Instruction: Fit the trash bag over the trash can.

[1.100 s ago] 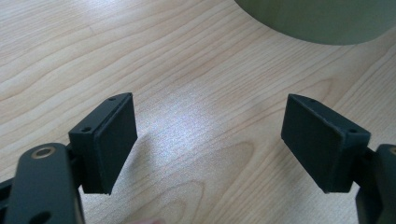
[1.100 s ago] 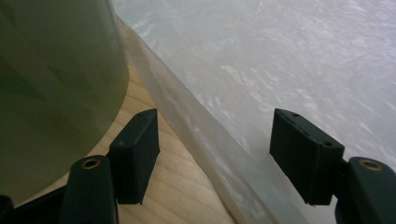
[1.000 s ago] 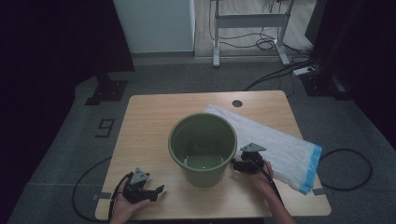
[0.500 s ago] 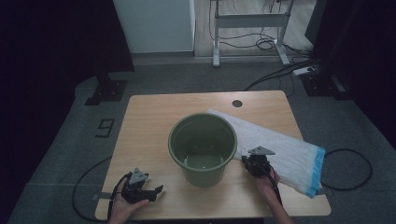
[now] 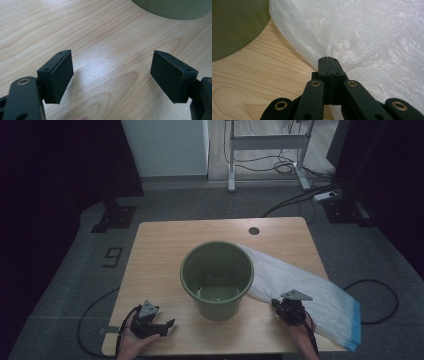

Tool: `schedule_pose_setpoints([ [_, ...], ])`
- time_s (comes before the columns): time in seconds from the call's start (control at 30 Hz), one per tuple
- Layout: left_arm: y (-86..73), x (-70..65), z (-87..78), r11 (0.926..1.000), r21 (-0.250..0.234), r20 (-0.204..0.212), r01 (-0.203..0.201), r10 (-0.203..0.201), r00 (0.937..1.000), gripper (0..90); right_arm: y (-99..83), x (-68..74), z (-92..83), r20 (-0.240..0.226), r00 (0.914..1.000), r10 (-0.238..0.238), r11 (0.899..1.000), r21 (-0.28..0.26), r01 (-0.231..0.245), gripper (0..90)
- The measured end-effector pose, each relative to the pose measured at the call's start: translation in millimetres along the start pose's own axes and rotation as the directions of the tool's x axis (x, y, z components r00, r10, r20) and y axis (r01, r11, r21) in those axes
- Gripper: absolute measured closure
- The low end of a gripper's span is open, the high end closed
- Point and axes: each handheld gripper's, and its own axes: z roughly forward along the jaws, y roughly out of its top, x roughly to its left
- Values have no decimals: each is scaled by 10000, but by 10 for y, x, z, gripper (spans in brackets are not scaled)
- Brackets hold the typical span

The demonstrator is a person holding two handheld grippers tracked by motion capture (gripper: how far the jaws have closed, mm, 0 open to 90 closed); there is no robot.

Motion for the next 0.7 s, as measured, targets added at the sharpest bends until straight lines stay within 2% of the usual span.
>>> schedule_pose_setpoints([
  [0.1,-3,-7,-6,10000,-2,9,-10,10,10000,181,8,5,4,-45,10000,-72,10000,21,72,851],
  [0.13,-3,-8,-7,10000,-3,3,-6,6,10000,181,13,26,12,-64,9996,-259,9997,7,259,796],
  [0.2,-4,-6,-3,10000,3,-7,5,-5,10000,182,14,42,16,-64,9993,-370,9993,-2,370,765],
  [0.23,-5,-6,-1,10000,17,-4,4,-4,10000,181,21,59,21,-108,9985,-531,9986,25,531,700],
  [0.27,-5,-6,3,10000,44,-3,-11,11,10000,181,32,84,40,-112,9969,-778,9970,33,778,549],
  [0.33,-7,-9,13,10000,88,-8,-24,24,10000,182,46,111,72,184,9961,-867,9962,-37,867,446],
  [0.37,-7,-9,13,10000,88,-8,-24,24,10000,182,46,111,72,184,9961,-867,9962,-37,867,446],
  [0.4,-7,-9,16,9999,95,-3,-35,35,10000,182,75,128,112,302,9958,-865,9962,-115,868,389],
  [0.57,-7,-10,13,10000,82,27,-46,46,10000,183,139,175,211,132,9947,-1022,9948,47,1021,364],
  [0.63,-9,-5,7,10000,72,23,-26,26,10000,184,152,205,230,118,9942,-1065,9943,23,1065,395],
  [0.67,-13,-2,8,10000,79,12,-9,9,10000,184,155,216,231,167,9948,-1000,9950,-17,1000,490],
  [0.7,-13,-2,8,10000,79,12,-9,9,10000,184,155,216,231,167,9948,-1000,9950,-17,1000,490],
])
